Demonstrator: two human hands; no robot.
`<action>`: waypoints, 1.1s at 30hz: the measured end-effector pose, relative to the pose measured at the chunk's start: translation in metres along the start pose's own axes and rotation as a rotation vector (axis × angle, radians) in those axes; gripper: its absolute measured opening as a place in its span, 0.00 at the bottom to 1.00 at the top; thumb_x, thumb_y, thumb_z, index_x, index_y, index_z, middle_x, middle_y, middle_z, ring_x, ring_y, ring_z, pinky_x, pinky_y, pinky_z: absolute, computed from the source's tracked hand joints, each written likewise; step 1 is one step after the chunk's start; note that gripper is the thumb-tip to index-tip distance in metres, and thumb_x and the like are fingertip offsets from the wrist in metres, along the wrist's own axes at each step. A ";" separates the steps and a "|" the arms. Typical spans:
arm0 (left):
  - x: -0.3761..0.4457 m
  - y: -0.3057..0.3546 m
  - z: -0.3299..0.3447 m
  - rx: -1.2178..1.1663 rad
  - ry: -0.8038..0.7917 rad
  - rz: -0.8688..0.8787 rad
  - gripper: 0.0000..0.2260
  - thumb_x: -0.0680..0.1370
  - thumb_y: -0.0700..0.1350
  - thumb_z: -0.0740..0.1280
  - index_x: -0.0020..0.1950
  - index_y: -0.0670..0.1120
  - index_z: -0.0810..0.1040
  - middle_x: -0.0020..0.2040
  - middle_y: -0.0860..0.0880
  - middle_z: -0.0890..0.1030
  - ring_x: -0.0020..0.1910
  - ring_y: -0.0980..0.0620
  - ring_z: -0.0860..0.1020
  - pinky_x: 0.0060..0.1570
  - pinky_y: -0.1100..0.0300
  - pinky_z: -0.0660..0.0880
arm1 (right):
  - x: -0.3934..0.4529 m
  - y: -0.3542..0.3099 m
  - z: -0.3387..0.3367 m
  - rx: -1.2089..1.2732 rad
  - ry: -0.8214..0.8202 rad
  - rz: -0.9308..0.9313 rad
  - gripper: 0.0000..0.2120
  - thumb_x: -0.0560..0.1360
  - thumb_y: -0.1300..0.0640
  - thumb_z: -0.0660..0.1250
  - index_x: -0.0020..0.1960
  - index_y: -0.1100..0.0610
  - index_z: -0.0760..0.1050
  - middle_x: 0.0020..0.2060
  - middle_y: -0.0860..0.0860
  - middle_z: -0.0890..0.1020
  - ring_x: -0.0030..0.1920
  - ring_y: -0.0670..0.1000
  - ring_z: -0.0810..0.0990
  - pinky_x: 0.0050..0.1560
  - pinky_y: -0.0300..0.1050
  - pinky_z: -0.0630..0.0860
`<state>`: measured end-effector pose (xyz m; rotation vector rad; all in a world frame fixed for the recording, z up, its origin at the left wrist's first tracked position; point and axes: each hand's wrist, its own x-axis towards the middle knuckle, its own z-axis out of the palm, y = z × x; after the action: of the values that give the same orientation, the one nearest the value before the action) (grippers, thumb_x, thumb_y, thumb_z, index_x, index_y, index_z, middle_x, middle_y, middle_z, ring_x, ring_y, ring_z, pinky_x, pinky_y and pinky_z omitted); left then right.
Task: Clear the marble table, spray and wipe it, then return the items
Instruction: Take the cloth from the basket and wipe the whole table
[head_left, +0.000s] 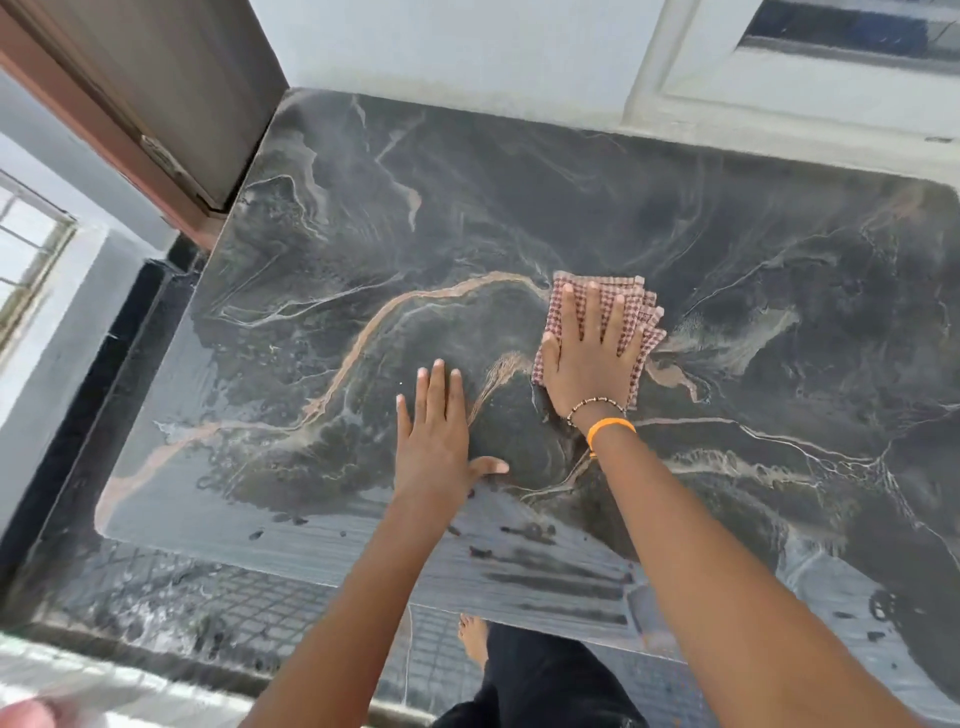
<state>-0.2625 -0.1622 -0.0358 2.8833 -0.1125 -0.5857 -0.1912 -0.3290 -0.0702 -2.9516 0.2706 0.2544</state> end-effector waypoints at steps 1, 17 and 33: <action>0.007 -0.003 -0.003 -0.028 -0.007 -0.008 0.49 0.70 0.65 0.63 0.75 0.42 0.37 0.77 0.45 0.37 0.75 0.46 0.36 0.73 0.46 0.38 | 0.013 -0.003 -0.002 0.002 0.001 -0.020 0.27 0.80 0.47 0.48 0.76 0.48 0.42 0.77 0.52 0.46 0.76 0.59 0.42 0.73 0.63 0.42; 0.023 -0.003 -0.017 -0.118 -0.076 -0.035 0.48 0.69 0.58 0.69 0.76 0.45 0.41 0.77 0.47 0.40 0.76 0.47 0.40 0.74 0.48 0.46 | 0.040 -0.022 -0.009 -0.064 -0.058 -0.309 0.28 0.78 0.44 0.46 0.76 0.48 0.44 0.77 0.50 0.48 0.76 0.59 0.47 0.73 0.63 0.47; 0.016 -0.080 -0.035 -0.252 -0.010 0.083 0.37 0.77 0.51 0.63 0.76 0.44 0.43 0.78 0.48 0.43 0.76 0.48 0.41 0.74 0.52 0.43 | -0.081 -0.075 0.024 -0.093 -0.055 -0.097 0.28 0.75 0.45 0.47 0.73 0.53 0.59 0.73 0.56 0.64 0.71 0.62 0.60 0.65 0.69 0.62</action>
<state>-0.2316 -0.0794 -0.0273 2.6190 -0.1483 -0.5561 -0.2591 -0.2387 -0.0671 -3.0331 0.1102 0.3428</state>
